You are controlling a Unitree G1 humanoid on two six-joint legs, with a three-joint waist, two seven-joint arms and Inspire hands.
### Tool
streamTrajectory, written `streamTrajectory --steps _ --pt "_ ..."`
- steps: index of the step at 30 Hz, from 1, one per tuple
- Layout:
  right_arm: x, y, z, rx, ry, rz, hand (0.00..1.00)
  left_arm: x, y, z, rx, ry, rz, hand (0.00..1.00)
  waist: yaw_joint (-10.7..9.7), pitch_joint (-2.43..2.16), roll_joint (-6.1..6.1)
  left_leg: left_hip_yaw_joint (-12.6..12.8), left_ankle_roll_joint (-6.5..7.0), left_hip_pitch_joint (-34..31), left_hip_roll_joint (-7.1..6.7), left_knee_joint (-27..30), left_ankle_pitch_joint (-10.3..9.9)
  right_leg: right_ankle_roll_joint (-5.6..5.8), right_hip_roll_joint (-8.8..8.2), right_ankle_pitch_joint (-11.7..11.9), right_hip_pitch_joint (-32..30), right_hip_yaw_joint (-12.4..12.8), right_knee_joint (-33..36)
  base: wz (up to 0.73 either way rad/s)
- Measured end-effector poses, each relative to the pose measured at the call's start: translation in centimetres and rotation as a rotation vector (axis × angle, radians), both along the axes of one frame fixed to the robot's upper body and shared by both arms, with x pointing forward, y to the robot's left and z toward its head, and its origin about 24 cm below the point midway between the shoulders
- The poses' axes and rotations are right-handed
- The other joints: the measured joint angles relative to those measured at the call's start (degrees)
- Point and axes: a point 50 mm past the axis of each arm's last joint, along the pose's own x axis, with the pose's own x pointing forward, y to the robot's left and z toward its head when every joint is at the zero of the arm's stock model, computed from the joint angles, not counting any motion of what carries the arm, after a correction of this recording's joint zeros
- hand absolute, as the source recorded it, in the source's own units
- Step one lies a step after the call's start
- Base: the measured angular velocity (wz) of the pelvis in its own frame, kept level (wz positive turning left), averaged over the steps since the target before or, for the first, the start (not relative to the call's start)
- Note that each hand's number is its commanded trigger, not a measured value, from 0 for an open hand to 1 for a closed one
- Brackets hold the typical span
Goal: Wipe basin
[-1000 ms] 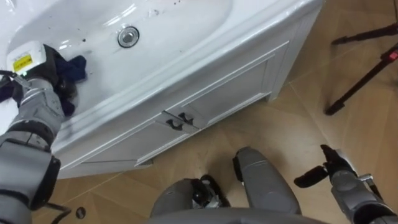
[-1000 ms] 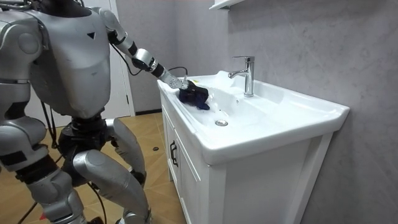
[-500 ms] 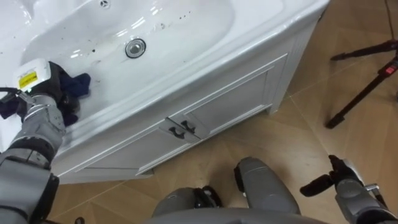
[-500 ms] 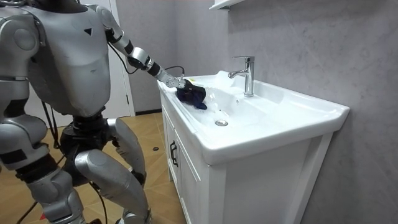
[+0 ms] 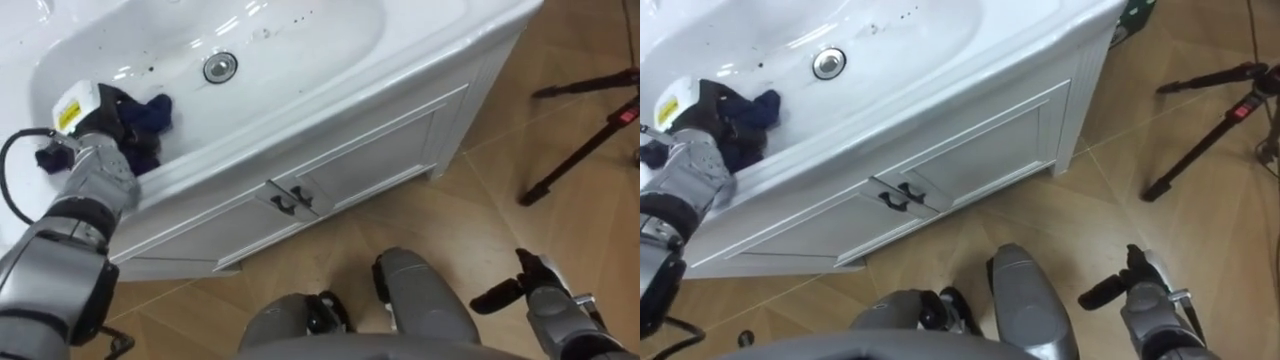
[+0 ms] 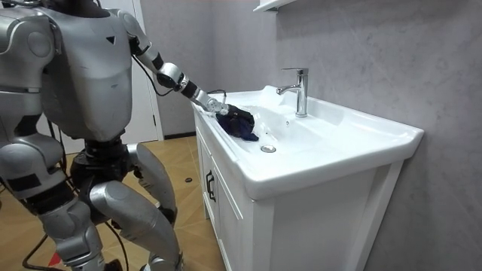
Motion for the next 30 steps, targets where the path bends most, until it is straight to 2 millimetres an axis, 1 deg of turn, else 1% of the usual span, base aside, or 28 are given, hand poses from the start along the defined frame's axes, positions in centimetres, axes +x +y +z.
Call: streamTrajectory --steps 1,4,5,6,8,9,10,12,13,15,16,17,19,21,23,24,26,28,29,30 --pt "0.0 0.1 0.0 0.001 0.001 0.001 0.00 0.2 -0.2 0.0 -0.018 -0.004 0.002 1.00 -0.37 0.13 -0.16 0.03 0.01 -0.04 -0.06 0.00 0.00 0.09 -0.18 -0.05 0.00 -0.17 0.07 0.13" --pt "0.0 0.3 -0.1 0.007 0.008 0.016 0.00 1.4 -2.2 0.4 -0.086 -0.029 -0.024 1.00 -0.86 0.39 -0.38 0.18 0.69 -0.17 -0.18 -0.06 -0.19 0.39 -0.59 -0.21 -0.03 -0.38 0.43 0.06" --pt "0.1 0.4 -0.1 0.009 0.009 0.019 0.00 1.5 -2.5 0.4 -0.096 -0.029 -0.031 1.00 -1.07 0.44 -0.44 0.18 0.73 -0.17 -0.18 -0.02 -0.21 0.46 -0.64 -0.24 -0.03 -0.36 0.49 0.06" --pt "0.1 0.6 -0.2 0.015 0.012 0.034 0.00 1.8 -3.2 0.4 -0.115 -0.033 -0.041 1.00 -1.73 0.52 -0.52 0.14 0.84 -0.07 -0.19 0.00 -0.28 0.62 -0.86 -0.34 0.00 -0.37 0.78 0.05" --pt "0.3 0.7 -0.2 0.020 0.013 0.049 0.00 2.2 -4.2 0.5 -0.135 -0.043 -0.064 1.00 -2.22 0.67 -0.65 0.43 1.38 0.06 -0.35 0.23 -0.75 1.07 -1.36 -0.57 -0.21 -0.25 1.75 -0.02" --pt "0.4 0.8 -0.2 0.023 0.011 0.047 0.00 2.6 -4.9 0.8 -0.149 -0.052 -0.082 1.00 -2.42 0.76 -0.76 0.73 1.40 0.00 -0.55 0.31 -1.04 1.24 -1.52 -0.70 -0.63 0.12 2.31 -0.06" --pt "0.5 0.8 -0.1 0.025 0.007 0.048 0.00 2.8 -5.1 0.9 -0.161 -0.061 -0.083 1.00 -2.58 0.92 -0.97 0.87 1.32 0.01 -0.79 0.35 -1.19 1.18 -1.64 -0.76 -0.90 0.39 2.78 -0.04" --pt "0.7 0.9 -0.1 0.025 0.005 0.047 0.00 3.2 -6.0 1.2 -0.221 -0.087 -0.080 1.00 -3.86 0.96 -1.01 1.27 1.58 -0.18 -1.29 0.36 -1.38 1.44 -2.12 -1.24 -1.53 0.71 3.70 0.00" --pt "0.7 0.9 -0.1 0.025 0.006 0.050 0.00 3.4 -6.3 1.3 -0.232 -0.091 -0.082 1.00 -4.10 0.97 -1.03 1.36 1.61 -0.14 -1.30 0.36 -1.41 1.41 -2.13 -1.24 -1.52 0.73 3.75 0.00" --pt "0.9 1.1 -0.1 0.027 0.003 0.064 0.00 3.8 -7.5 1.5 -0.263 -0.108 -0.103 1.00 -5.11 1.19 -1.37 1.88 1.77 0.22 -1.30 0.41 -1.64 1.30 -2.04 -1.26 -1.47 1.18 4.06 -0.09" --pt "1.0 1.2 -0.1 0.028 0.001 0.066 0.00 4.0 -8.0 1.7 -0.291 -0.122 -0.109 1.00 -5.35 1.32 -1.66 2.37 1.82 0.57 -1.33 0.25 -1.86 1.38 -1.97 -1.33 -1.55 1.70 4.26 -0.18" --pt "1.0 1.2 -0.1 0.029 0.000 0.069 0.00 4.1 -8.2 1.7 -0.305 -0.132 -0.111 1.00 -5.35 1.37 -1.81 2.59 1.88 0.71 -1.33 0.15 -1.95 1.42 -1.88 -1.37 -1.65 2.03 4.36 -0.21" --pt "1.1 1.3 0.0 0.035 0.001 0.075 0.00 4.3 -9.0 2.1 -0.327 -0.157 -0.136 1.00 -5.95 1.35 -1.89 3.40 1.95 0.73 -1.20 0.07 -2.23 1.60 -1.56 -1.51 -1.93 2.67 4.31 -0.17" --pt "1.1 1.3 -0.1 0.036 0.004 0.082 0.00 4.4 -9.2 2.3 -0.336 -0.174 -0.148 1.00 -6.60 1.34 -1.88 3.38 1.88 0.67 -1.16 0.01 -2.28 1.64 -1.42 -1.49 -1.96 2.82 4.12 -0.04" --pt "1.0 1.3 -0.2 0.033 0.012 0.090 0.00 4.6 -9.6 2.5 -0.346 -0.189 -0.164 1.00 -6.84 1.33 -1.87 3.30 1.89 0.61 -1.15 -0.05 -2.27 1.66 -1.45 -1.43 -1.96 2.77 3.91 0.02" --pt "0.9 1.3 -0.2 0.033 0.014 0.089 0.00 4.7 -10.2 2.8 -0.354 -0.198 -0.180 1.00 -6.86 1.28 -1.78 3.08 2.18 0.49 -1.19 -0.06 -2.17 1.72 -1.57 -1.39 -1.96 2.57 3.72 0.10" --pt "1.1 1.4 -0.2 0.036 0.009 0.091 0.00 5.1 -11.5 3.4 -0.361 -0.218 -0.233 1.00 -7.14 1.14 -1.56 2.39 2.28 -0.17 -1.32 0.02 -2.18 1.83 -1.92 -1.32 -2.08 1.86 3.36 0.15" --pt "1.1 1.4 -0.2 0.040 0.006 0.102 0.00 5.4 -13.3 4.2 -0.385 -0.252 -0.300 1.00 -7.40 0.89 -1.19 2.16 2.51 -0.43 -1.43 -0.08 -2.29 2.05 -2.16 -1.30 -2.07 1.42 3.03 0.11" --pt "1.2 1.4 -0.2 0.042 0.005 0.104 0.00 5.4 -13.8 4.4 -0.391 -0.260 -0.316 1.00 -7.51 0.88 -1.18 2.08 2.57 -0.48 -1.49 -0.09 -2.33 2.13 -2.25 -1.35 -2.04 1.15 3.02 0.09" --pt "1.3 1.4 -0.1 0.043 0.004 0.105 0.00 5.5 -14.7 4.8 -0.401 -0.279 -0.347 1.00 -7.69 0.86 -1.15 2.00 2.65 -0.52 -1.59 -0.10 -2.36 2.32 -2.36 -1.46 -1.97 1.06 2.94 0.06"
